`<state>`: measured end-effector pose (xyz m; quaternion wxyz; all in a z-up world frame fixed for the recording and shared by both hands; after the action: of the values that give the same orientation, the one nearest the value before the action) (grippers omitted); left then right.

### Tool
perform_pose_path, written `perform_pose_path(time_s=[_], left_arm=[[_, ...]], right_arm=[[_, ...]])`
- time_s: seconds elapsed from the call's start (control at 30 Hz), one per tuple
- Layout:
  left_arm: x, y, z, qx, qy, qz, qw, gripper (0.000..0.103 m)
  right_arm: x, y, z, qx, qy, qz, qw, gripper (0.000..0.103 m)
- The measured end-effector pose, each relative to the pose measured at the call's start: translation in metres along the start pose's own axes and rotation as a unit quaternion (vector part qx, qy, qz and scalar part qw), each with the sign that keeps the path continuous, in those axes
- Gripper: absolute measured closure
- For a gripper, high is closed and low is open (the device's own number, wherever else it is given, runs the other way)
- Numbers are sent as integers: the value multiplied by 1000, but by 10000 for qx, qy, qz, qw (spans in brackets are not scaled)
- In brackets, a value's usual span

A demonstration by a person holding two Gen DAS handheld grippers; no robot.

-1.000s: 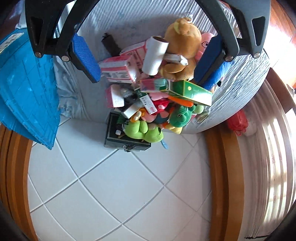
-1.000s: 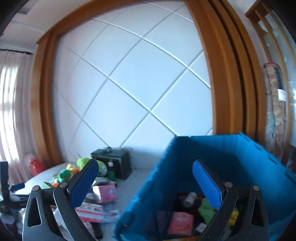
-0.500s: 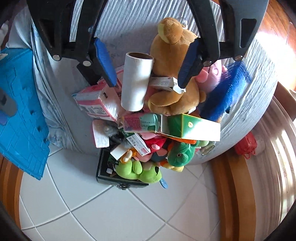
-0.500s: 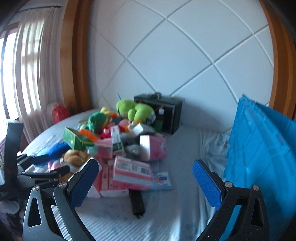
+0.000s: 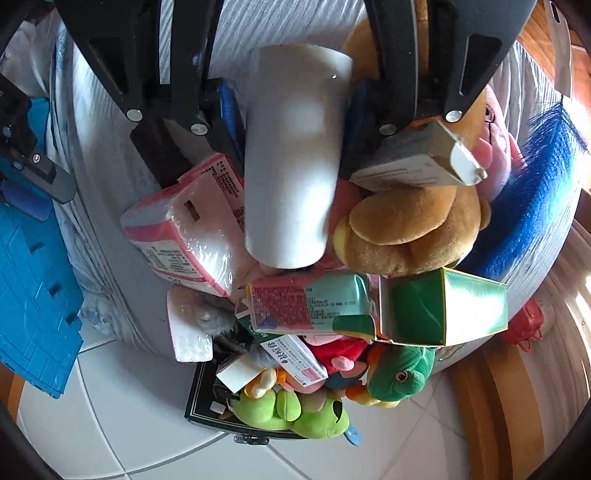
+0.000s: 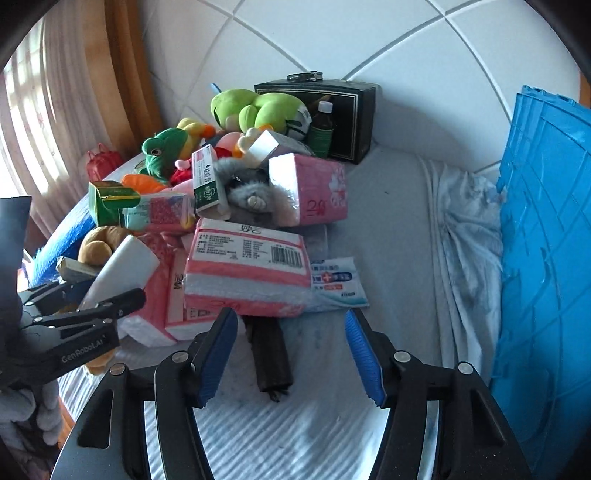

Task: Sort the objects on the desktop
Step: 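Grasp the white paper roll with left tool while right tool grasps pink tissue pack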

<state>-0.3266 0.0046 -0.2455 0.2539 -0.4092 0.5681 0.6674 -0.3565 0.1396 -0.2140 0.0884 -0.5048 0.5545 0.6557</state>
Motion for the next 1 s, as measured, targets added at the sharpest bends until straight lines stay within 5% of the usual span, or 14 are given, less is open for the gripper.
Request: perform_pose_path(time_s=[0.43,0.63,0.77,1.0], left_arm=[[16,25,2,-77,6,76,9999,58],[19,28,3,64,217,93,9997,58],[16,25,-3,-50,286,116,9995,58],[-6,-1,-9,-188,316,107,9993,59]], right_arm=[[75,11,62,365,-1018,-564,9925,34],[100,12,47,117,-655,-784,9947,39],[77,-5,13,-482,-316,-792,9952,53],[49,-47,-8,-684,203,-1192,9903,53]])
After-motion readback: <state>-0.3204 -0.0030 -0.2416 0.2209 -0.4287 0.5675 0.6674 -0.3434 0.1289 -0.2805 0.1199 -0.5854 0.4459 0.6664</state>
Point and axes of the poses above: each gripper's, at about its wrist camera, not at the fingertips, and x roughly the way its jaws point, z to its right, y to its top, the point moved 9 cm from there along x, roughly the way its jaws point, and after that the axes turned 2 degrees about x, right-handed, at the moved point
